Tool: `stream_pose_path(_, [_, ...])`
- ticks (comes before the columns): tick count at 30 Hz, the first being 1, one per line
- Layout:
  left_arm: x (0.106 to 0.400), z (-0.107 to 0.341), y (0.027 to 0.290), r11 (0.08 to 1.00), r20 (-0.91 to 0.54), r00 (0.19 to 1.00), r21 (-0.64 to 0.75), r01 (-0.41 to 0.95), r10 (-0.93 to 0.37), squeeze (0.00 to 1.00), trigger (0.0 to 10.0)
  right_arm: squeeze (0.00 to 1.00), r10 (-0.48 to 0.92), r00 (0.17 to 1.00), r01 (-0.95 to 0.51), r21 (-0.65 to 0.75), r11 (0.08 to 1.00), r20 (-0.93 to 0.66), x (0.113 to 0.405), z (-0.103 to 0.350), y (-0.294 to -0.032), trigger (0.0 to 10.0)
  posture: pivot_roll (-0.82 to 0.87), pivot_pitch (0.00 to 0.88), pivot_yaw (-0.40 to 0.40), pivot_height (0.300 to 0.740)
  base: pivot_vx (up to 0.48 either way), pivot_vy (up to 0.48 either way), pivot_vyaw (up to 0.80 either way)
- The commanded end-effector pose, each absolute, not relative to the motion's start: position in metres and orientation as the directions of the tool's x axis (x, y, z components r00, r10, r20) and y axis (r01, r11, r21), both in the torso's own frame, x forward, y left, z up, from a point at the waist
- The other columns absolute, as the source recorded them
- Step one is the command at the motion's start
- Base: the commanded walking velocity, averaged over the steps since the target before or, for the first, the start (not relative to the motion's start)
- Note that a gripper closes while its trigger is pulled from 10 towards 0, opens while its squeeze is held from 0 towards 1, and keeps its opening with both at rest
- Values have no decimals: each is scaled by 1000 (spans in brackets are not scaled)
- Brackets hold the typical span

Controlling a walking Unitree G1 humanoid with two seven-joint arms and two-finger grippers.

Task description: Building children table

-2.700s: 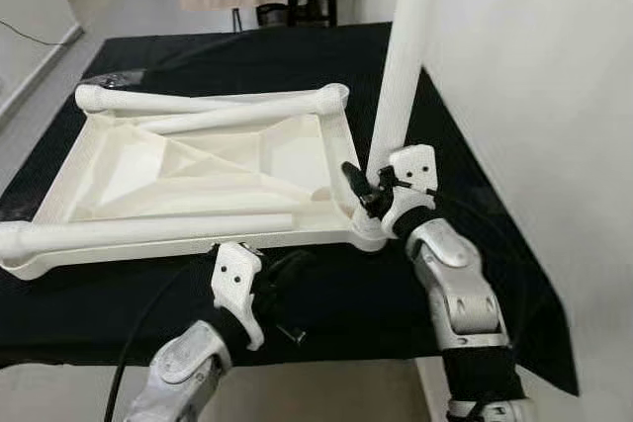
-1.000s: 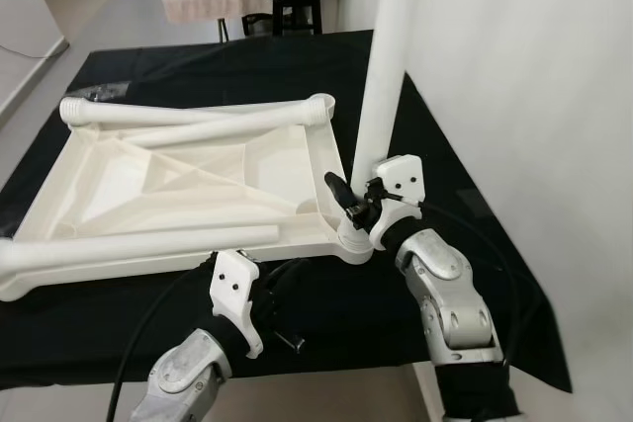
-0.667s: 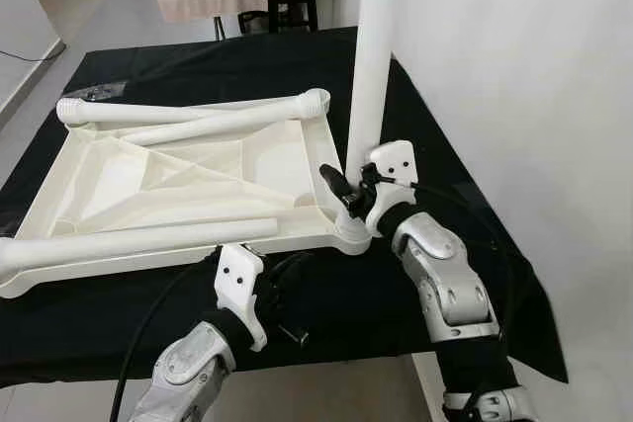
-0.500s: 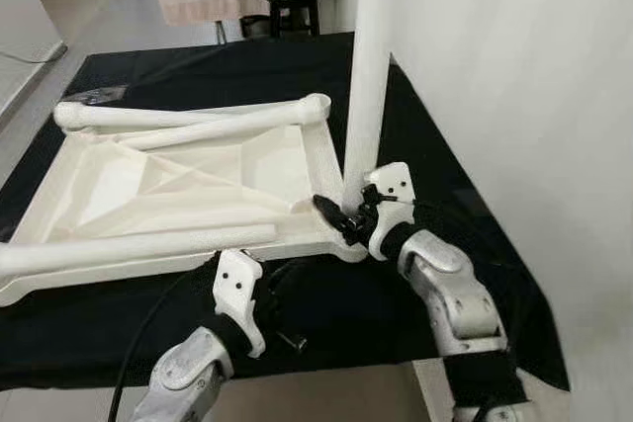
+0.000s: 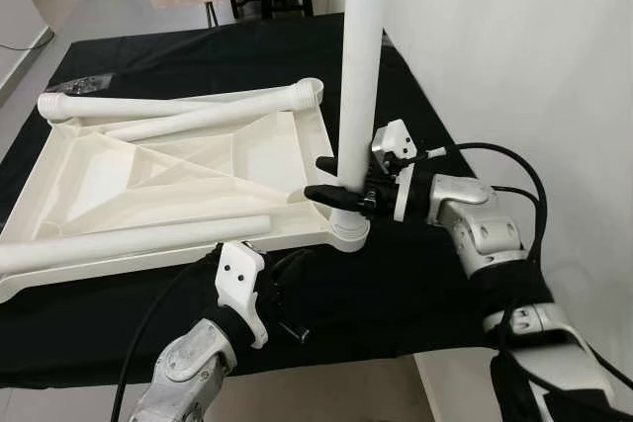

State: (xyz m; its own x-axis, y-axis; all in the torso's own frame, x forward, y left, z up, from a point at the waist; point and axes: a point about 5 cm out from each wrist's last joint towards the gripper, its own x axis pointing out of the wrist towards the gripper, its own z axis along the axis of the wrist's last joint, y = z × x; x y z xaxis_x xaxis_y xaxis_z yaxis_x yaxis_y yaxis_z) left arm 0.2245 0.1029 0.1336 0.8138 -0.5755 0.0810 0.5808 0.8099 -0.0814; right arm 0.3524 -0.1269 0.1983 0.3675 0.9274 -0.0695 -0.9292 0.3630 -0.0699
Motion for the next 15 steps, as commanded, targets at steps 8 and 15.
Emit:
stream_pose_path(8, [221, 131, 104, 814, 60, 818, -82, 576, -572, 0, 10000, 0, 906, 413, -911, -59, 409, -92, 350, 182, -141, 0, 36, 132, -6, 740, 0, 0, 0])
stream_pose_path(15, [220, 132, 106, 812, 61, 816, -84, 578, -575, 0, 10000, 0, 319, 914, -340, -47, 939, -251, 313, 129, -131, 0, 19, 154, -1, 740, 0, 0, 0])
